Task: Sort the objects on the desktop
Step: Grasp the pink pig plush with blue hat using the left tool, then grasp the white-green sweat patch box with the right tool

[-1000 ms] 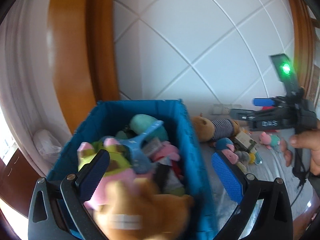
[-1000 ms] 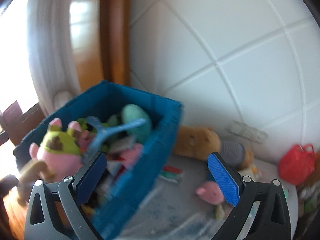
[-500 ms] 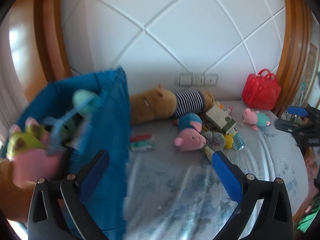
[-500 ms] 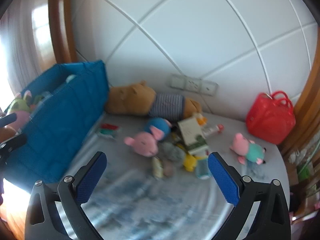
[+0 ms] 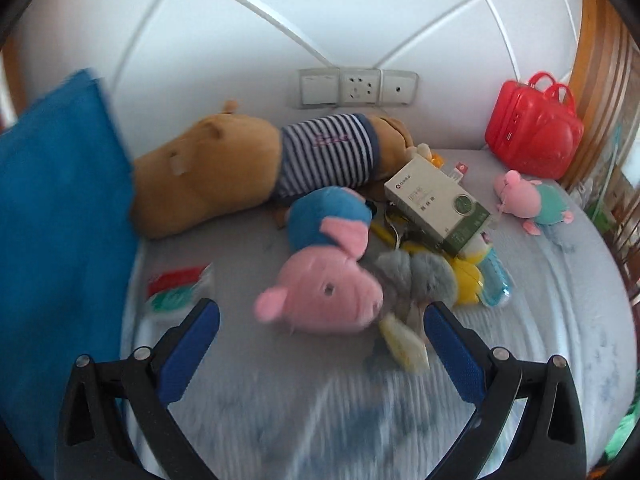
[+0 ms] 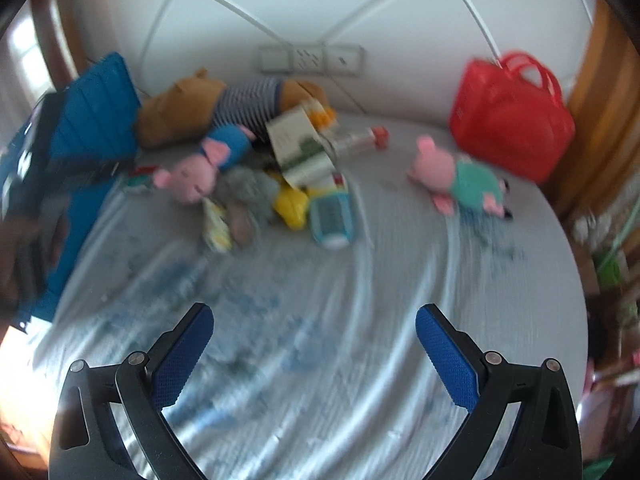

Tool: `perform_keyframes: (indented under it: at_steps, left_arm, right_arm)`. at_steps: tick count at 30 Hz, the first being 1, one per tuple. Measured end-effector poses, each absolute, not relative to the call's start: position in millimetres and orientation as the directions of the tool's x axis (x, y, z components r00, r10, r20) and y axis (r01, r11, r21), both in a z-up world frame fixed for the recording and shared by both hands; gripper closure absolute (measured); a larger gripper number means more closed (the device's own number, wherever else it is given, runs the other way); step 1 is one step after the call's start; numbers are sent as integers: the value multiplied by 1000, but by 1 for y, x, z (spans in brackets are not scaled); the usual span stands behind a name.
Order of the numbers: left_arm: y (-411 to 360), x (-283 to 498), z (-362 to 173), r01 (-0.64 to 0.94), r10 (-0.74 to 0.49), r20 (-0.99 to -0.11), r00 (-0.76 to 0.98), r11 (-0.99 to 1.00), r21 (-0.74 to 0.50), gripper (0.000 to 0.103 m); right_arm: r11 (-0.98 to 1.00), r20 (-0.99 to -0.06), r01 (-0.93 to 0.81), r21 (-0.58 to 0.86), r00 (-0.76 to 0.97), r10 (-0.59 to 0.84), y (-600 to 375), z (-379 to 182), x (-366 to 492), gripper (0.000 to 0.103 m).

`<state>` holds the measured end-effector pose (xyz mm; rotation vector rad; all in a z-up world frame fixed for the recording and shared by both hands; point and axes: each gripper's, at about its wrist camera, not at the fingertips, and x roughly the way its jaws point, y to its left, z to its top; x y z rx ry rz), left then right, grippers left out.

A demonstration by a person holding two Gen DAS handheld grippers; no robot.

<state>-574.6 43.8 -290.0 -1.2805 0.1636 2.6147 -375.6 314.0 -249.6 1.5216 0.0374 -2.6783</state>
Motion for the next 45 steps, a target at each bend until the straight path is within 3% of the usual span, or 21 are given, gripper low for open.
perform_keyframes:
  at_steps: [12, 15, 18, 27, 34, 43, 45]
  left_arm:
    - [70, -699, -402, -240, 77, -898, -434, -970, 32, 1]
    - [69, -697, -400, -217, 80, -897, -435, -976, 18, 36]
    - [66, -680, -386, -205, 80, -885, -459, -979, 18, 43]
    - [28, -586, -332, -181, 127, -842, -524, -983, -36, 44]
    - [-17, -497, -309, -111, 118, -828, -549, -991, -68, 44]
    - [-41, -437, -296, -94, 51, -835, -548, -996, 1, 44]
    - [-45, -430, -291, -88, 48, -832, -553, -996, 2, 44]
  right_arm:
    - [-996, -907, -85, -9, -418, 44, 357, -316, -330, 1]
    - [-995, -914, -102, -11, -401, 52, 362, -322, -329, 1]
    - [-996, -909, -87, -7, -415, 42, 359, -316, -339, 1]
    - [-991, -833, 116, -73, -553, -3, 304, -288, -446, 1]
    - [-954, -778, 226, -196, -628, 11, 252, -306, -574, 1]
    - [-909, -817, 258, -327, -560, 135, 221, -361, -693, 1]
    - [-902, -834, 262, -344, -527, 165, 220, -370, -703, 9]
